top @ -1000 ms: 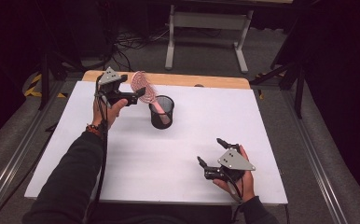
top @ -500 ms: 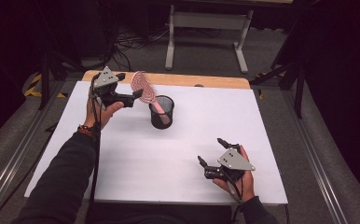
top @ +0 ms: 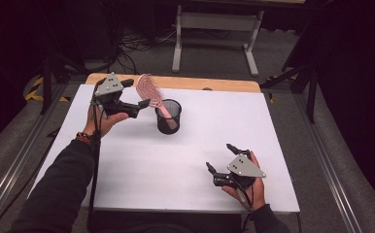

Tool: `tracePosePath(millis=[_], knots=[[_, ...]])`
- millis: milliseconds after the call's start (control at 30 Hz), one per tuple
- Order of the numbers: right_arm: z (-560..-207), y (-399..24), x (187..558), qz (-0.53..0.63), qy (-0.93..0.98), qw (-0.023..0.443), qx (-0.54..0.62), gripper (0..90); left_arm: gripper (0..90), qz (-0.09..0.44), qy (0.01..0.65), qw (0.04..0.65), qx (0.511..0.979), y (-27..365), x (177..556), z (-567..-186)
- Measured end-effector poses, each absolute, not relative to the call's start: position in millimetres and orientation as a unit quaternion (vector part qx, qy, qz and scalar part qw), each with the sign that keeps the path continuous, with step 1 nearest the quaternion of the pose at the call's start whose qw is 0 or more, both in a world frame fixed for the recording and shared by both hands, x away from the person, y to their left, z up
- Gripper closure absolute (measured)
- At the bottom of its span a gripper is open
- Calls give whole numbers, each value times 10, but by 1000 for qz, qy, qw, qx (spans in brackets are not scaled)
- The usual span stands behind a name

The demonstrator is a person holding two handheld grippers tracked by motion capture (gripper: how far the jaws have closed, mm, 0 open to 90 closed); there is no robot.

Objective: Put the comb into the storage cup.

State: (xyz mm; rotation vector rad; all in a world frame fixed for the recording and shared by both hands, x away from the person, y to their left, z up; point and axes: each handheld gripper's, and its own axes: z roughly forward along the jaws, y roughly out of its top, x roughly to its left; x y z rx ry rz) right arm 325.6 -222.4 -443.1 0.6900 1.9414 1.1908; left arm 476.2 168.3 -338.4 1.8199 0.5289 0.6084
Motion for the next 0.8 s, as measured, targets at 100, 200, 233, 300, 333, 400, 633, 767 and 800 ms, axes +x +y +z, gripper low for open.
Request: tracePosePath(millis=[100, 200, 233, 300, 333, 400, 633, 767, 800], knots=[[-4427, -2225, 3251, 465, 758, 371, 268, 123, 96, 258, 214, 546, 768, 1684, 4721, -3375], [-4423, -2228, 3250, 468, 757, 371, 266, 123, 95, 261, 209, 547, 767, 1687, 4673, -3372], [-4420, -2231, 3250, 469, 756, 370, 267, 122, 94, 261, 207, 547, 768, 1690, 4663, -3373], [-4411, -2230, 3244, 469, 755, 372, 266, 122, 94, 263, 204, 546, 769, 1698, 4619, -3367], [-4411, -2230, 3244, 469, 755, 372, 266, 122, 94, 263, 204, 546, 769, 1698, 4619, -3367], [-4410, -2230, 3241, 472, 755, 370, 265, 121, 94, 266, 197, 545, 770, 1712, 4578, -3354], [-4398, -2245, 3237, 477, 752, 370, 264, 113, 99, 271, 182, 553, 767, 1764, 4457, -3335], [-4399, -2243, 3240, 475, 752, 371, 267, 101, 101, 272, 177, 555, 766, 1772, 4407, -3348], [-4400, -2243, 3240, 474, 752, 372, 267, 101, 101, 272, 176, 551, 769, 1769, 4395, -3352]])
